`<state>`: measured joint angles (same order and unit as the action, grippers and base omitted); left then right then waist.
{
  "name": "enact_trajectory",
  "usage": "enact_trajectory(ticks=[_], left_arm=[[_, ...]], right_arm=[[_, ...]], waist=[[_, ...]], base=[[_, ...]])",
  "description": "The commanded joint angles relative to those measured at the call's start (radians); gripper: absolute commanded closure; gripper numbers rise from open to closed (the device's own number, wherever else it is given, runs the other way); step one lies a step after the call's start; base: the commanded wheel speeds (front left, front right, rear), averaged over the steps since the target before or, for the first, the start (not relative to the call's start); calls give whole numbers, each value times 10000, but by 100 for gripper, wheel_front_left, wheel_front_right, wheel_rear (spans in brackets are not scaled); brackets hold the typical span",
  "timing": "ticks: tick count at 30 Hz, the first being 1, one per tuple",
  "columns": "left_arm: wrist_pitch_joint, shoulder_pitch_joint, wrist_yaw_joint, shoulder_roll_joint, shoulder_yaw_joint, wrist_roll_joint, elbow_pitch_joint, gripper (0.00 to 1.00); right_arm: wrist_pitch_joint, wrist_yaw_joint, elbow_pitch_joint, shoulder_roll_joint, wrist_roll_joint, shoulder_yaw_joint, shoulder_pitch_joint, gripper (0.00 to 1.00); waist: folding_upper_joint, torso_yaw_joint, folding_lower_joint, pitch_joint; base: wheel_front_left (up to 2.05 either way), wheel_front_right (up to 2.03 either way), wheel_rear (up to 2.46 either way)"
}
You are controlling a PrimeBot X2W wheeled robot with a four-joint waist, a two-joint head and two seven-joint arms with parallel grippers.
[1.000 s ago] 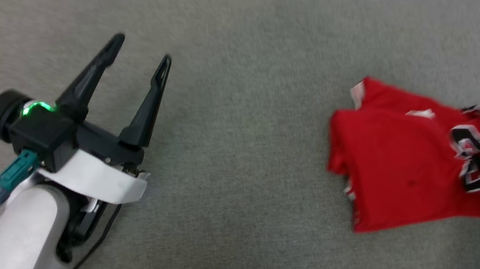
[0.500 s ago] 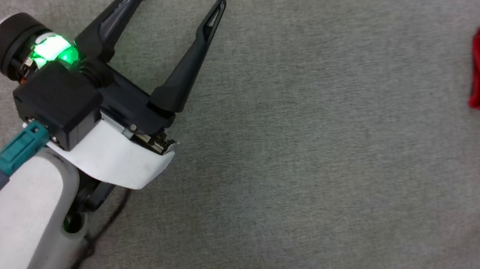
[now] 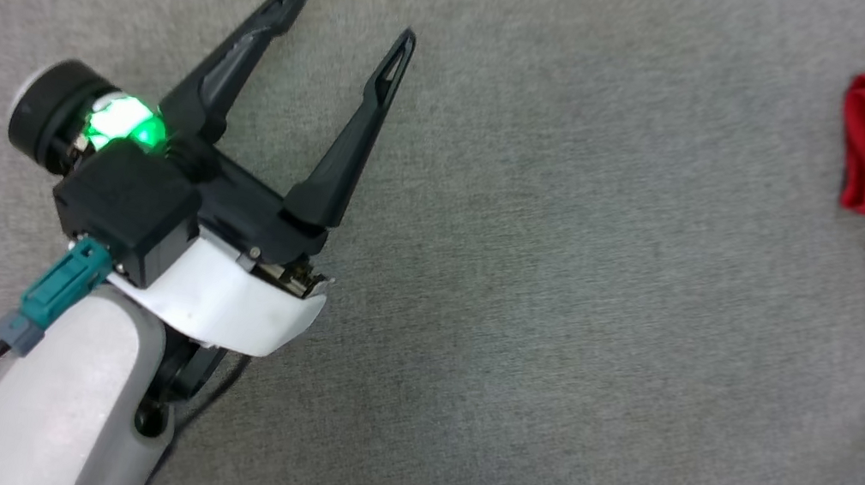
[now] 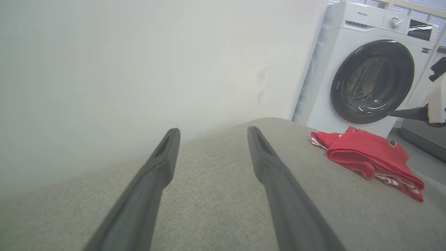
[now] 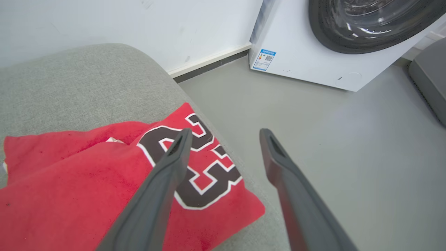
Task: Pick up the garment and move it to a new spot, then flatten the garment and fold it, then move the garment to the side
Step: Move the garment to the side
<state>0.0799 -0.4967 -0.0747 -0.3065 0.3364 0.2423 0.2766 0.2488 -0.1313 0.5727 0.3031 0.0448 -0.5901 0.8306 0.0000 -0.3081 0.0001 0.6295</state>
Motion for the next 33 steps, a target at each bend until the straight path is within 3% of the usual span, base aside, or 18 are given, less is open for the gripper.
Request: enact_trajectory(ticks=[1, 7, 10, 19, 27, 33], left_arm=[[199, 270, 104, 85, -22, 116, -212, 0], [746, 1375, 517, 255, -306, 487, -956, 0], [936, 1962, 732, 284, -453, 680, -1245, 0], [1280, 3306, 1254, 434, -972, 1191, -1909, 0], [1486, 3723, 1345, 459, -1170, 1397, -2490, 0], [1685, 4178, 1440, 301, -1578, 1523, -3100, 0]], right_arm=[[-230, 10, -262, 210, -59, 61, -462, 0], [-1079, 10, -1301, 766, 62, 1131, -2117, 0], [-1431, 8, -1905, 744, 169, 1763, -3083, 0], [-2191, 10, -3308, -326, 385, 3250, -5586, 0], [-3053, 12, -3598, -936, 783, 4260, -6224, 0], [-3472, 10, -4577, -1499, 717, 4743, -6873, 0]], waist=[[0, 121, -1, -781], [0, 489, -1, -2309], [0, 759, -1, -2952], [0, 1774, -1, -4139], [0, 2678, -1, -4629], [0, 3124, -1, -5245]], base=[[0, 0, 0], [0, 0, 0], [0, 0, 0], [0, 0, 0], [0, 0, 0], [0, 0, 0]])
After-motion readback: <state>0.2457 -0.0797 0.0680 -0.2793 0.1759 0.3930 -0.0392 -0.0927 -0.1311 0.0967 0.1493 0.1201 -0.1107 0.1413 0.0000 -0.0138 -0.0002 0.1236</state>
